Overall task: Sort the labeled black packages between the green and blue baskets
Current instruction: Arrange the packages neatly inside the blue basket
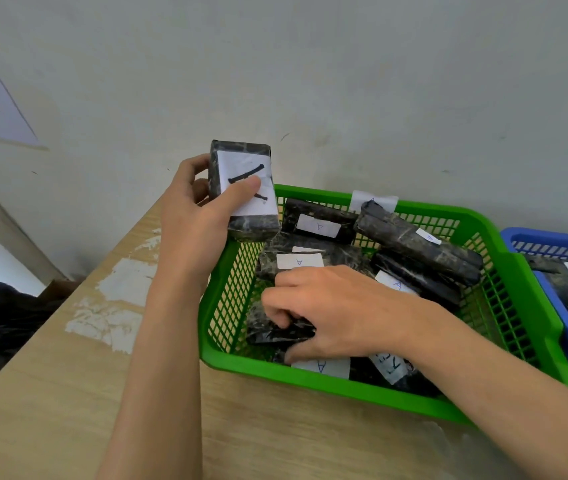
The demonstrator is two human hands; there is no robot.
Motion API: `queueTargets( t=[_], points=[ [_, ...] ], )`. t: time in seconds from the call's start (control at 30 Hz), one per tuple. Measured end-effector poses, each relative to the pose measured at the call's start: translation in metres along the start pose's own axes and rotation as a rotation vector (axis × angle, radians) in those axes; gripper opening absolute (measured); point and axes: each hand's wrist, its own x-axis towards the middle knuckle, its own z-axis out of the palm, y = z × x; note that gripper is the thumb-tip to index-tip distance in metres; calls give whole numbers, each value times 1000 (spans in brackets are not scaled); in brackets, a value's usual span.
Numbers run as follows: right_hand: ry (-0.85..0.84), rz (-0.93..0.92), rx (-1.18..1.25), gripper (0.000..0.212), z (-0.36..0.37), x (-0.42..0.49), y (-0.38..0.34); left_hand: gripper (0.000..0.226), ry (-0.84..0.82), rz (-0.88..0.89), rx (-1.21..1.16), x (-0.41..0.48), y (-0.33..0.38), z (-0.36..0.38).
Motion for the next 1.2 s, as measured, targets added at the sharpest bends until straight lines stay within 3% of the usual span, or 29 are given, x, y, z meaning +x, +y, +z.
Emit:
queueTargets(
  t=[0.1,0.23,0.5,0.67,0.83,0.9,1.07,1.2],
  points=[
    [-89,-2,15,39,1,0,-2,49,2,-1,3,-1,0,0],
    [-202,-28,64,60,0,-3,-4,49,-3,-8,-1,-1,0,0],
    [-201,-12,-5,37,1,-6,-9,50,-22,-5,20,0,-1,0],
    [-181,-9,223,26,-13,-10,-6,52,-26,-25,14,1,-1,-1],
    [-312,86,3,69,-7,-10,-8,53,-33,-29,2,1,-1,-2],
    [-357,101,-18,77,-10,-7,-10,52,-33,-26,2,1,-2,-2],
    [-324,88,53,59,-14,-4,-9,51,-33,-31,-7,1,-2,-2],
    [-233,65,329,29,-20,-12,5,51,-33,-29,-8,1,-1,-2]
  ],
)
